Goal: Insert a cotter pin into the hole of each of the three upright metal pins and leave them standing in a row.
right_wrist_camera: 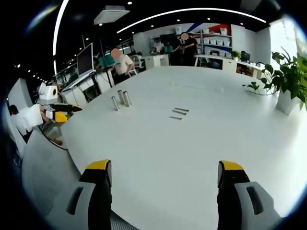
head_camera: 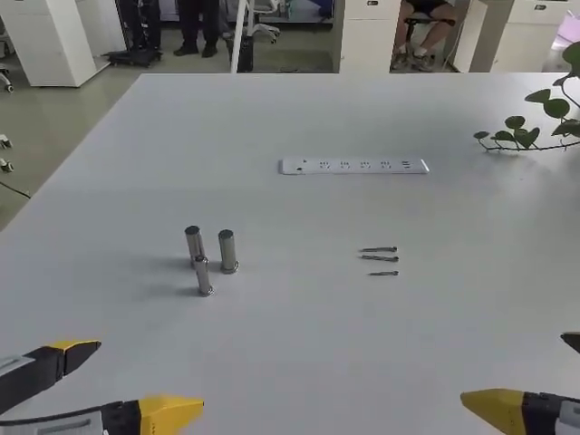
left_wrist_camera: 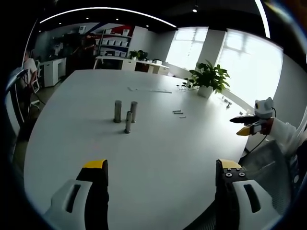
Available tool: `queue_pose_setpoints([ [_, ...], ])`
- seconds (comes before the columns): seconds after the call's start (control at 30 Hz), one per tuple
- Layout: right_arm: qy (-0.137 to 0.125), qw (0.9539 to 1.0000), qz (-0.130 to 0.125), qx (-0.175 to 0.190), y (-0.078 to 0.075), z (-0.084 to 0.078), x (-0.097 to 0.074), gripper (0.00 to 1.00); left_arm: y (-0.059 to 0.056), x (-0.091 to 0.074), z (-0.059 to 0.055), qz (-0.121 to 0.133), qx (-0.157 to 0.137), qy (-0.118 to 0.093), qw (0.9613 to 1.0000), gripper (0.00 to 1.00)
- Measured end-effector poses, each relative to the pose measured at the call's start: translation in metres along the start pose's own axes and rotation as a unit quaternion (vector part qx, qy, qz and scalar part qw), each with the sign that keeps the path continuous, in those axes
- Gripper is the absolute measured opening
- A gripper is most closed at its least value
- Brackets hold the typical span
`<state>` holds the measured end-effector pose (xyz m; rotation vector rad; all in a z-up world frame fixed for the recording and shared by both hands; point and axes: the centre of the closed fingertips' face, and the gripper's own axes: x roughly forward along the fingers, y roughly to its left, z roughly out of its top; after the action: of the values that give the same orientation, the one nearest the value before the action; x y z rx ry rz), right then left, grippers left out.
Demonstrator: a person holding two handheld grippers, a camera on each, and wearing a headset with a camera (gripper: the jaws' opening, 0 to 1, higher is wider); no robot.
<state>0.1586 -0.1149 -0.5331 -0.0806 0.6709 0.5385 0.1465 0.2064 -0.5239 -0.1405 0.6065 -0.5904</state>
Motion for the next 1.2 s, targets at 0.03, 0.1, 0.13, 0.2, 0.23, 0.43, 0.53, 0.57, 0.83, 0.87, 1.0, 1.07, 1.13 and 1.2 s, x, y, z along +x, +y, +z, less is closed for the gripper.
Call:
queue_pose_setpoints([
  [0.03, 0.000, 1.0000, 0.000, 0.000, 0.000, 0.000, 0.000, 0.90, 0.002, 0.000, 0.001, 0.002, -0.001, -0.001, 1.0000, 0.93],
  [0.1, 0.000, 1.0000, -0.002, 0.001, -0.001, 0.001, 0.000, 0.90, 0.005, 0.002, 0.003, 0.004, -0.004, -0.002, 1.0000, 0.92],
  [0.13, 0.000, 1.0000, -0.002, 0.002, -0.001, 0.001, 0.001, 0.90, 0.007, 0.002, 0.004, 0.005, -0.005, -0.003, 1.0000, 0.91],
  [0.2, 0.000, 1.0000, -0.004, 0.003, -0.002, 0.002, 0.001, 0.90, 0.011, 0.004, 0.007, 0.007, -0.001, -0.002, 1.0000, 0.91],
  [0.23, -0.001, 1.0000, -0.004, 0.004, -0.002, 0.003, 0.001, 0.90, 0.013, 0.005, 0.008, 0.010, 0.001, -0.001, 0.9999, 0.91],
  [0.43, 0.000, 0.9999, -0.008, 0.007, -0.002, 0.002, 0.003, 0.93, 0.025, 0.013, 0.020, 0.021, 0.022, 0.008, 0.9995, 0.90],
  [0.53, 0.001, 0.9999, -0.006, 0.012, -0.001, 0.000, 0.004, 0.93, 0.026, 0.018, 0.024, 0.018, 0.030, 0.011, 0.9993, 0.89],
  [0.57, 0.001, 0.9999, -0.006, 0.012, -0.001, 0.000, 0.004, 0.93, 0.026, 0.020, 0.026, 0.016, 0.032, 0.011, 0.9993, 0.89],
  [0.83, 0.003, 0.9996, -0.015, 0.022, -0.006, -0.002, 0.005, 0.95, 0.029, 0.045, 0.037, -0.003, 0.040, 0.016, 0.9991, 0.88],
  [0.87, 0.003, 0.9996, -0.016, 0.023, -0.006, -0.002, 0.005, 0.95, 0.031, 0.049, 0.037, -0.005, 0.039, 0.017, 0.9991, 0.88],
  [1.0, 0.005, 0.9993, -0.023, 0.028, -0.009, -0.004, 0.004, 0.96, 0.032, 0.060, 0.042, -0.011, 0.050, 0.019, 0.9985, 0.87],
  [1.07, 0.004, 0.9992, -0.026, 0.031, -0.011, -0.005, 0.003, 0.96, 0.034, 0.065, 0.044, -0.012, 0.052, 0.020, 0.9984, 0.86],
  [1.13, 0.005, 0.9989, -0.030, 0.034, -0.012, -0.006, 0.002, 0.96, 0.037, 0.072, 0.045, -0.011, 0.059, 0.024, 0.9979, 0.85],
  [1.2, 0.004, 0.9988, -0.032, 0.036, -0.013, -0.007, 0.000, 0.95, 0.041, 0.078, 0.046, -0.008, 0.065, 0.028, 0.9974, 0.84],
])
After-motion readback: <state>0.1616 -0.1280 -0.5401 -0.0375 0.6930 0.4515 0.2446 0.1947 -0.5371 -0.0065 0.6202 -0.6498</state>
